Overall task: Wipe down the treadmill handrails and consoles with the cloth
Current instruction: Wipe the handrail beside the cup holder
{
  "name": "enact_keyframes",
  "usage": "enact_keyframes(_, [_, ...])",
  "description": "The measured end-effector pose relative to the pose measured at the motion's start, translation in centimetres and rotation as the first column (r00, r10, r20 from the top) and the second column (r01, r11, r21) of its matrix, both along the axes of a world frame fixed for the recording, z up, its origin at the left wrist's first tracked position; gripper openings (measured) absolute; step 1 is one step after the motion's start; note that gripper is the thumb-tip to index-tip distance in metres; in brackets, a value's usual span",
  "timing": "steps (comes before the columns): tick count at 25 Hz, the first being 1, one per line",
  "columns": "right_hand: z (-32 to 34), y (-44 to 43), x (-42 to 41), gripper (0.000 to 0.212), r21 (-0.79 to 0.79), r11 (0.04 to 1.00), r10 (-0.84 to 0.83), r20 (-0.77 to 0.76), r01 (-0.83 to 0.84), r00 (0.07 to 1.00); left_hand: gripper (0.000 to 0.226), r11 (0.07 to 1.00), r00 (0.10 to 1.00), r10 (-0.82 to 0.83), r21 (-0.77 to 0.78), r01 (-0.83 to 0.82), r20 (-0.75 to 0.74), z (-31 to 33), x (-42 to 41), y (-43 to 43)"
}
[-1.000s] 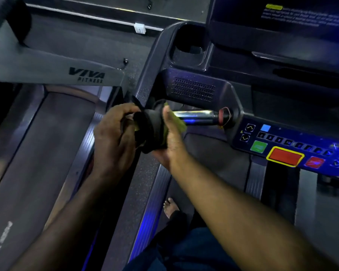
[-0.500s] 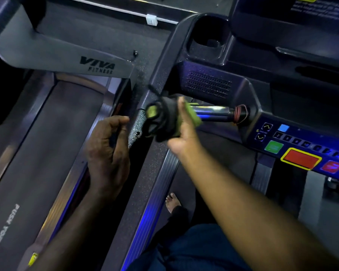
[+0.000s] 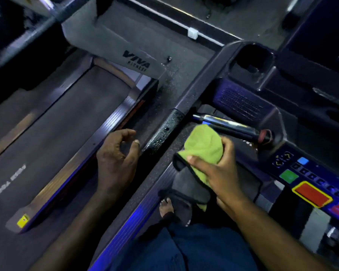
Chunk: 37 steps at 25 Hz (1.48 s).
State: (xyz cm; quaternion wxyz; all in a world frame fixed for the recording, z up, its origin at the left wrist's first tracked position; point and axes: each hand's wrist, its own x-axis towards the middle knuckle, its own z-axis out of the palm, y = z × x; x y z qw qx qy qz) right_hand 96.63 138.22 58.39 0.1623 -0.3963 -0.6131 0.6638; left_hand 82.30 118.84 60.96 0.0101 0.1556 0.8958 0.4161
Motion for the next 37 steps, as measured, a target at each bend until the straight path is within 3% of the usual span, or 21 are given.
enact_keyframes(1, [0.7, 0.6, -1.6, 0.084, 0.262, 0.962, 0.084, -0.012, -0.078, 0.996, 0.02, 1.0, 1.0, 0.023, -0.018, -0.023, 0.011, -0.2, 0.3, -1.3])
enact_keyframes(3, [1.0, 2.0, -5.7, 0.087, 0.664, 0.708, 0.261, 0.071, -0.241, 0.963, 0.021, 0.997, 0.997, 0.066, -0.046, -0.065, 0.026, -0.4, 0.9, -3.3])
enact_keyframes(6, [-1.0, 2.3, -11.1, 0.084, 0.786, 0.144, 0.365, 0.523, -0.602, 0.77, 0.021, 0.985, 0.988, 0.155, -0.082, -0.153, 0.019, -0.6, 2.1, -5.0])
enact_keyframes(8, [-2.4, 3.6, -12.6, 0.063, 0.788, -0.039, 0.391, 0.578, -0.614, 0.717, 0.021, 0.975, 0.979, 0.204, -0.093, -0.203, 0.007, -0.6, 3.1, -5.4])
enact_keyframes(11, [-2.6, 4.9, -14.5, 0.043, 0.86, -0.038, 0.476, 0.463, -0.509, 0.747, 0.019, 0.931, 0.936, 0.353, -0.102, -0.351, 0.0, -0.9, 5.2, -6.4])
enact_keyframes(14, [-3.0, -0.9, -14.5, 0.035, 0.855, 0.05, 0.365, 0.465, -0.516, 0.806, 0.016, 0.869, 0.875, 0.482, -0.106, -0.483, -0.035, -1.4, 7.9, -6.7])
enact_keyframes(16, [-3.5, -2.9, -13.6, 0.034, 0.853, -0.051, 0.502, 0.471, -0.519, 0.725, 0.016, 0.818, 0.825, 0.563, -0.106, -0.566, -0.056, -1.6, 9.6, -6.4])
enact_keyframes(19, [-2.8, 2.6, -15.4, 0.038, 0.877, -0.26, 0.769, 0.442, -0.405, 0.462, 0.015, 0.776, 0.78, 0.618, -0.087, -0.625, -0.098, -1.6, 11.7, -6.1])
enact_keyframes(20, [-2.8, 4.1, -16.2, 0.039, 0.886, -0.26, 0.78, 0.427, -0.385, 0.458, 0.014, 0.765, 0.77, 0.627, -0.089, -0.638, -0.119, -1.7, 12.4, -6.2])
enact_keyframes(21, [-3.3, 4.7, -16.2, 0.038, 0.887, -0.206, 0.748, 0.415, -0.412, 0.518, 0.015, 0.757, 0.761, 0.636, -0.086, -0.648, -0.133, -1.8, 13.0, -6.2])
enact_keyframes(23, [-4.3, 2.2, -14.7, 0.035, 0.879, 0.036, 0.543, 0.382, -0.475, 0.748, 0.014, 0.739, 0.74, 0.659, -0.066, -0.67, -0.136, -1.8, 13.6, -6.3])
enact_keyframes(24, [-4.7, -0.2, -13.9, 0.035, 0.884, 0.068, 0.473, 0.379, -0.462, 0.795, 0.014, 0.733, 0.734, 0.668, -0.056, -0.677, -0.125, -1.9, 13.7, -6.3])
enact_keyframes(25, [-4.9, -1.4, -13.2, 0.037, 0.888, 0.007, 0.513, 0.392, -0.46, 0.763, 0.015, 0.734, 0.735, 0.669, -0.055, -0.677, -0.11, -2.0, 13.7, -6.4])
enact_keyframes(27, [-4.5, 0.1, -13.2, 0.044, 0.878, -0.299, 0.746, 0.46, -0.374, 0.482, 0.016, 0.767, 0.769, 0.632, -0.06, -0.639, -0.096, -2.0, 13.9, -7.1])
enact_keyframes(28, [-3.5, 2.0, -14.5, 0.046, 0.87, -0.385, 0.777, 0.486, -0.309, 0.401, 0.016, 0.797, 0.798, 0.594, -0.063, -0.601, -0.102, -2.0, 13.8, -8.0])
enact_keyframes(30, [-3.5, 3.5, -15.7, 0.045, 0.891, -0.282, 0.69, 0.446, -0.356, 0.571, 0.016, 0.829, 0.832, 0.547, -0.076, -0.554, -0.095, -2.3, 13.8, -10.8])
enact_keyframes(32, [-5.0, 0.2, -13.6, 0.042, 0.888, 0.106, 0.362, 0.385, -0.448, 0.849, 0.019, 0.824, 0.827, 0.558, -0.078, -0.562, -0.07, -2.6, 14.1, -13.2])
enact_keyframes(33, [-5.8, -2.5, -12.3, 0.043, 0.898, 0.119, 0.275, 0.381, -0.424, 0.883, 0.022, 0.828, 0.831, 0.552, -0.07, -0.556, -0.062, -2.7, 14.2, -14.3])
enact_keyframes(34, [-5.8, -3.6, -11.4, 0.044, 0.913, 0.03, 0.349, 0.373, -0.408, 0.86, 0.025, 0.847, 0.849, 0.526, -0.061, -0.528, -0.051, -2.7, 14.2, -15.4])
enact_keyframes(36, [-4.4, -1.9, -11.3, 0.051, 0.862, -0.295, 0.656, 0.497, -0.412, 0.569, 0.027, 0.899, 0.901, 0.434, -0.065, -0.433, -0.007, -3.1, 14.3, -17.7])
enact_keyframes(37, [-2.8, -0.1, -12.3, 0.057, 0.842, -0.354, 0.687, 0.53, -0.408, 0.498, 0.025, 0.918, 0.92, 0.392, -0.07, -0.391, 0.007, -3.4, 14.3, -19.0])
